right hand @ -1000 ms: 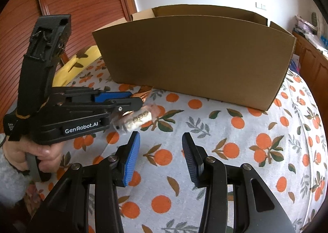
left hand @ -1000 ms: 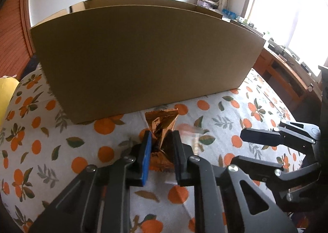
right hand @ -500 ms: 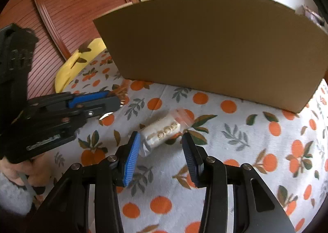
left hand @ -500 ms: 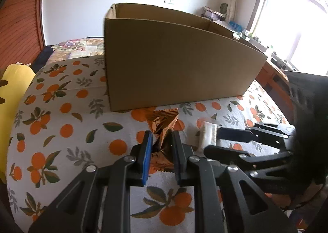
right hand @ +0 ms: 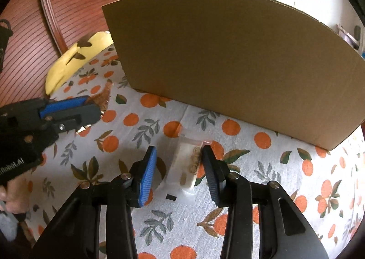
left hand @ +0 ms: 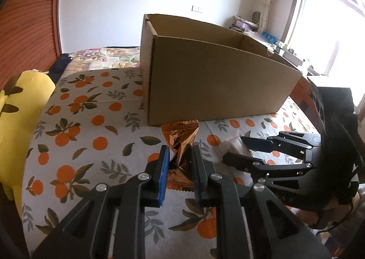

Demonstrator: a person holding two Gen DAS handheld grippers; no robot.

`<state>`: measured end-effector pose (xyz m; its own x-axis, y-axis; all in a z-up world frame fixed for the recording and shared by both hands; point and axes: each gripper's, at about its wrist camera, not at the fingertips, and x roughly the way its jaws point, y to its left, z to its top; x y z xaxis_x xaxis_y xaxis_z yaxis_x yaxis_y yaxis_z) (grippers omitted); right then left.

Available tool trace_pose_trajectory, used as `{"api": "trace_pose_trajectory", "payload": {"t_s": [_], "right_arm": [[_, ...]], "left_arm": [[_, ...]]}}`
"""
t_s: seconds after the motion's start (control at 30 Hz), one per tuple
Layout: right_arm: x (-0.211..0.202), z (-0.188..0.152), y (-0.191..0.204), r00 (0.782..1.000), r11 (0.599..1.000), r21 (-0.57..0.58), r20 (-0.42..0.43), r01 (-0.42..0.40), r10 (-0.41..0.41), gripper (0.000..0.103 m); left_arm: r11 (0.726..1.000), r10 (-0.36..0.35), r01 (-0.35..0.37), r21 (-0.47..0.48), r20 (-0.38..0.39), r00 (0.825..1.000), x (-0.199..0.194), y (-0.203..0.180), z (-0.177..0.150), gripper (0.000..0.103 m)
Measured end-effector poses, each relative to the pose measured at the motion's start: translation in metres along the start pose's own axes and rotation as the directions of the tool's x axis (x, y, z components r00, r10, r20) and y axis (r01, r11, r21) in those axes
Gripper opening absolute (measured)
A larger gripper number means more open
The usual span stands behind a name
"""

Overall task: Organize snacks
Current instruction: 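Grasp the copper-wrapped candy with the left tool while the right tool grasps the white pastry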

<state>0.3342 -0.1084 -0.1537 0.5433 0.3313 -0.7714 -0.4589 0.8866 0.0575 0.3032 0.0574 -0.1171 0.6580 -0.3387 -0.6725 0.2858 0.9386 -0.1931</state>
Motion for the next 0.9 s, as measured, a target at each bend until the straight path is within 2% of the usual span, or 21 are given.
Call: {"api": "trace_pose_trajectory", "payload": {"t_s": [0.13,0.2,0.33,0.53,0.9], "right_arm": [[-0.001,-0.002,-0.002,1.0,1.0,-0.007,0.001,0.018,-0.018,0.023],[-0.003,-0.003,-0.004,1.0,1.0,-0.003,-0.001,0.014,-0.014,0.02],[-0.012,-0.007,-0.007,1.0,1.0,-0.003,-0.009,-0.002,0.002,0.02],[-0.034,-0.011,-0.012,1.0,1.0,0.017,0.025,-0.019,0.018,0.02],[-0.108,-0.026,-0.02,0.993,1.0,0.022,0.116,-0.019,0.017,0.02]], "left_arm": [[1.0,0.011,-0.011,0.001,0.005,1.0,-0.007,-0.001,0.0,0.016],[1.0,0.018,-0.018,0.005,0.008,1.0,-0.01,-0.003,0.0,0.016],[1.0,0.023,-0.024,0.019,0.017,1.0,-0.017,-0.009,0.002,0.016],[0.999,0.026,-0.028,0.037,0.038,0.999,-0.028,-0.022,0.009,0.016],[0.997,0.027,-0.034,0.074,0.088,0.996,-0.065,-0.059,0.014,0.016]]}}
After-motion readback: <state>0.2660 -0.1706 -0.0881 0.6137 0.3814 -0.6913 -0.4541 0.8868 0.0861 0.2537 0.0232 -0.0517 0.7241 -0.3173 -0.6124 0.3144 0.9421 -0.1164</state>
